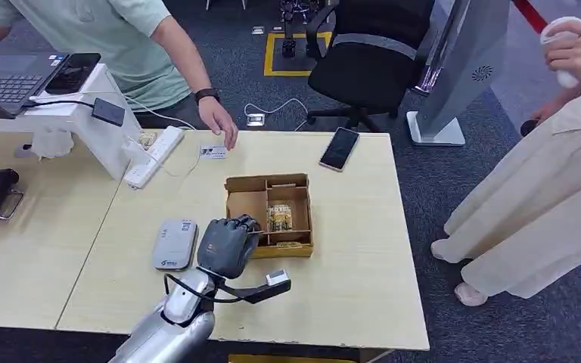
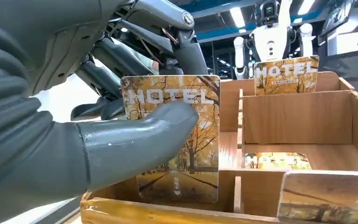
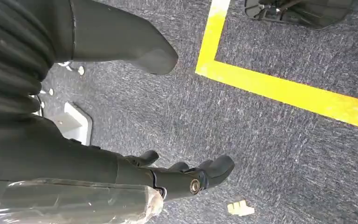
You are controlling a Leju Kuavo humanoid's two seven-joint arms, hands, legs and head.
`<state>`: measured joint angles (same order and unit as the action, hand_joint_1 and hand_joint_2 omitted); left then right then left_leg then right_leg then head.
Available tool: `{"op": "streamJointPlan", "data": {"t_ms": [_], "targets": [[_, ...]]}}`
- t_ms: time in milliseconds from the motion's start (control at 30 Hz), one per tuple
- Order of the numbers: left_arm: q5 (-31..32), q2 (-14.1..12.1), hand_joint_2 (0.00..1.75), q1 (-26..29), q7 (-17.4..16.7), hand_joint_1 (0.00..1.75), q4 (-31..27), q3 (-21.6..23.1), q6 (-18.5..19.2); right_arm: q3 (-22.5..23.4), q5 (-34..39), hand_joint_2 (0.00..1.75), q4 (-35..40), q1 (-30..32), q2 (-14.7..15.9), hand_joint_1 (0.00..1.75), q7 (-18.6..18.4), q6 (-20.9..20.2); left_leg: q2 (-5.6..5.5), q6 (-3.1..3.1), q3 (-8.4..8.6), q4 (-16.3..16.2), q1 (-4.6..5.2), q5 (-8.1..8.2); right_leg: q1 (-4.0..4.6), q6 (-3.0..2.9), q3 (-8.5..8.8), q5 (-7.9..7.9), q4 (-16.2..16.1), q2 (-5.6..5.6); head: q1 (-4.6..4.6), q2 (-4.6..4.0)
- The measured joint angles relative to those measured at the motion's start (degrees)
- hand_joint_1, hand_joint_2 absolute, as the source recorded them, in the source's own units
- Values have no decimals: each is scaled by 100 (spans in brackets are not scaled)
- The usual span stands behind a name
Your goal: Pass the card to the sensor for recognition and then transmit it.
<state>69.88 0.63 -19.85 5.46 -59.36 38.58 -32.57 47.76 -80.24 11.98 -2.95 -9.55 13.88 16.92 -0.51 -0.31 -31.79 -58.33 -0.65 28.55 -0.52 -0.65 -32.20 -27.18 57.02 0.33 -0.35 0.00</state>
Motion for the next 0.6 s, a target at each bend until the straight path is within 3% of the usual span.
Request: {"op": "streamJointPlan", "data": {"t_ms": [467, 600], "targets": [[0, 0, 175, -9, 0, 175, 0, 0, -9, -7, -2, 175, 0, 1, 0, 0, 0, 0, 0, 0, 0, 0, 0, 0, 0, 0, 0, 0, 0, 0, 0, 0], [-9, -2, 175, -55, 0, 175, -2, 0, -162, -15, -11, 175, 0, 2, 0, 0, -48, 4, 0, 0, 0, 0, 0, 0, 0, 0, 0, 0, 0, 0, 0, 0]]}}
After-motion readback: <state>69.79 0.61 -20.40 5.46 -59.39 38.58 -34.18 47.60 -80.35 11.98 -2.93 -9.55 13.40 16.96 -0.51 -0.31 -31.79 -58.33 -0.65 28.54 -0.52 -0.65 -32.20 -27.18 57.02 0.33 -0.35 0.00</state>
